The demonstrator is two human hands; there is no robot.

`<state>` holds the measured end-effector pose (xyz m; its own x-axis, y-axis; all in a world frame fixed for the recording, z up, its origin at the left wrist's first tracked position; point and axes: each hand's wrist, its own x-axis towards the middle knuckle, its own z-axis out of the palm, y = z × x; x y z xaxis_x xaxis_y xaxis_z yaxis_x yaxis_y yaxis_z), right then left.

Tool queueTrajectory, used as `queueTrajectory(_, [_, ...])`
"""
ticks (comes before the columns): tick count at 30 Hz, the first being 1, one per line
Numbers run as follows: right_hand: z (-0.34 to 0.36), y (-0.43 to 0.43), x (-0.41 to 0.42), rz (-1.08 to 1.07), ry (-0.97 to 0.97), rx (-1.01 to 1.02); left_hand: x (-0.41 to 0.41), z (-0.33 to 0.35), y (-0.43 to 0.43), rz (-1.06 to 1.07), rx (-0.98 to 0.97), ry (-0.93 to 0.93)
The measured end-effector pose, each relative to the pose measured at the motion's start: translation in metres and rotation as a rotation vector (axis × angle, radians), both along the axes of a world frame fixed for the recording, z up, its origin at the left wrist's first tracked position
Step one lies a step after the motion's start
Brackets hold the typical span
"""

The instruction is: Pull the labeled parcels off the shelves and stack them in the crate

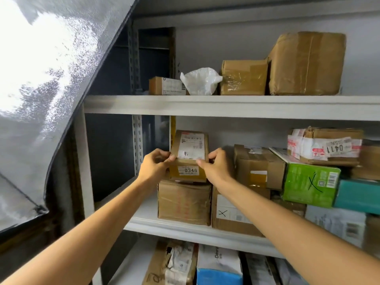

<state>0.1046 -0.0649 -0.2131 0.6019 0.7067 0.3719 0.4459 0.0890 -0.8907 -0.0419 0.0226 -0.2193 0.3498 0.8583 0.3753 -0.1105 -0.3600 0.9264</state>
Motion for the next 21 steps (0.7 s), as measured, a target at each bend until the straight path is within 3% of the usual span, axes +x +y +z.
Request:
queueTrajectory(6, [-0.019,-0.009,-0.008,0.047,-0.048,0.027,-0.013,-0.015,-0.018,0.039,0.000,-0.103])
queueTrajectory(14, [-0.027,-0.031,-0.003,0.093,-0.185,0.047,-0.012,-0.033,-0.037,-0.085,-0.035,-0.112])
queueTrajectory(21, [-0.029,-0.035,0.000,0.120,-0.150,0.077,-0.015,-0.039,-0.038,-0.075,-0.010,-0.114])
